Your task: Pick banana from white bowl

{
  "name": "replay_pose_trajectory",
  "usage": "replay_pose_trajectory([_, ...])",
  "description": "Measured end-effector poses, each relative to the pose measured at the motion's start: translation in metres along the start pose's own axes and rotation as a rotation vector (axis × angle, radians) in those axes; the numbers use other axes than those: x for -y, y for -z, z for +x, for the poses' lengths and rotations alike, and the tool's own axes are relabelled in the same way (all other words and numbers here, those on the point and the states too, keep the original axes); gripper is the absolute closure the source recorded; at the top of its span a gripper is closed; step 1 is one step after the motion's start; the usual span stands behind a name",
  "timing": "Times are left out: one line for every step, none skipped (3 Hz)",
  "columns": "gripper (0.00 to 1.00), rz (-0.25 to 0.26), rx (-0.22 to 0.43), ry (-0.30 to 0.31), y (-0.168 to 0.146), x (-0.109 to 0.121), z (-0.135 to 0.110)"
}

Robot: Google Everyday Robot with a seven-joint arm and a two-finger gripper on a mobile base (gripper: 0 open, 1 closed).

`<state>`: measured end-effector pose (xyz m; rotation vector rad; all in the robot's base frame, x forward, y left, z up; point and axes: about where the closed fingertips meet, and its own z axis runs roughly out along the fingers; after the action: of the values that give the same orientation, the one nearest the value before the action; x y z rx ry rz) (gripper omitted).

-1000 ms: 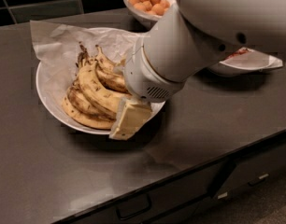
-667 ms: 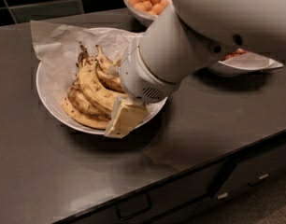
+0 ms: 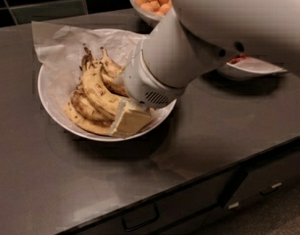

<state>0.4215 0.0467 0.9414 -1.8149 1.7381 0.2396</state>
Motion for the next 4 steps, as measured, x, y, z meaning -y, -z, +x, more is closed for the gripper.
replay_pose_trajectory([0.4, 0.005, -0.02, -0.022, -0.0036, 0.0029, 0.0053])
replay_pose_trajectory([0.42, 0.014, -0.043, -0.035, -0.0068, 0.0043, 0.0081])
replay_pose_trajectory([0.46, 0.03, -0.067, -0.041, -0.0078, 0.0052, 0.0099])
replay_pose_trajectory([0.65, 0.043, -0.08, -0.042, -0.0073, 0.0047, 0.0096])
